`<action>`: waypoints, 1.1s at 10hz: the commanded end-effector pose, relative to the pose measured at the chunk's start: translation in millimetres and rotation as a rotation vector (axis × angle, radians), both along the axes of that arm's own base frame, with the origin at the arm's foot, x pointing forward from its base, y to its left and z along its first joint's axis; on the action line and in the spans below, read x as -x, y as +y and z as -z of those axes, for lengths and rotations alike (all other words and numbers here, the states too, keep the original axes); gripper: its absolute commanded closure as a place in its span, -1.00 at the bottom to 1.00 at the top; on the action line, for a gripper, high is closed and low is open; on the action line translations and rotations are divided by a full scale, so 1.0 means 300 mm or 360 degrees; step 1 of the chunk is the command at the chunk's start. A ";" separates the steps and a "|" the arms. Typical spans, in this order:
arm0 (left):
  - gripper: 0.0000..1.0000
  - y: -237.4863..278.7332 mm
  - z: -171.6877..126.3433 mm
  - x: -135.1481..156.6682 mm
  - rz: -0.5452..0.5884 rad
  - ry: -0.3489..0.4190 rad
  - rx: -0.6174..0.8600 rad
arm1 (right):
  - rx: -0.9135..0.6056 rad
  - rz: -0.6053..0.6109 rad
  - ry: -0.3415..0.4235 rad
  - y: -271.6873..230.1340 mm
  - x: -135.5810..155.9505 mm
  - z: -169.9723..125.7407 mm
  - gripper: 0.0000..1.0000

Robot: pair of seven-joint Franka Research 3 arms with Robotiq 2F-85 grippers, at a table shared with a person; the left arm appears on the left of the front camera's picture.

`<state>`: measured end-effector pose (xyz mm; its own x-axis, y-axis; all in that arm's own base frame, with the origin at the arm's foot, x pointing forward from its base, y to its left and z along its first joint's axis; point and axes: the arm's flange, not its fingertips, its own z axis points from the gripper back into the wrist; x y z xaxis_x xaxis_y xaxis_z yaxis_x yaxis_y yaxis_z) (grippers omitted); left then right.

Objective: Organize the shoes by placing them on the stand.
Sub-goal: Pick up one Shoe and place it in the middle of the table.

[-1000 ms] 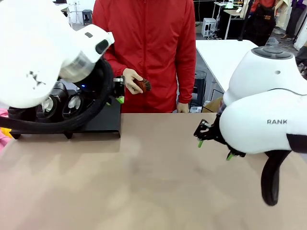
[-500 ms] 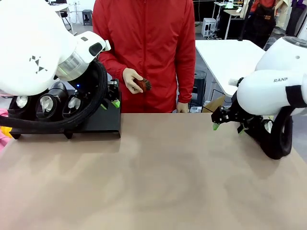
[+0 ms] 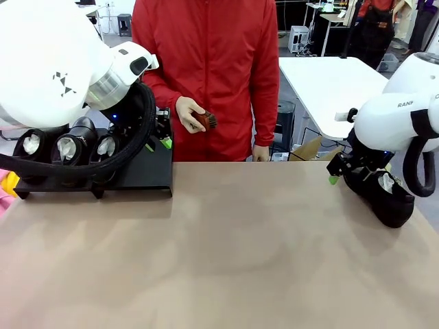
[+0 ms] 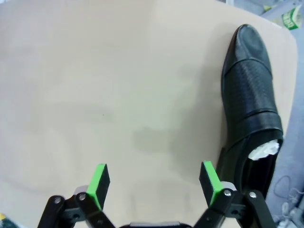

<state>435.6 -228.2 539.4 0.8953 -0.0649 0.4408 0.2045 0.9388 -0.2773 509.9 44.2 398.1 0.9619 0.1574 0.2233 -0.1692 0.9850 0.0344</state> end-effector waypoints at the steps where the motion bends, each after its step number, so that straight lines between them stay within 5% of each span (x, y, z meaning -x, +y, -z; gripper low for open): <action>1: 0.20 0.013 0.004 0.021 -0.0001 0.0000 0.0004 | -0.0079 -0.0072 -0.0002 0.048 0.029 0.014 -1.00; 11: 0.20 0.013 0.004 0.021 -0.0001 0.0000 0.0004 | 0.0213 -0.0177 0.0071 -0.121 -0.052 0.019 -1.00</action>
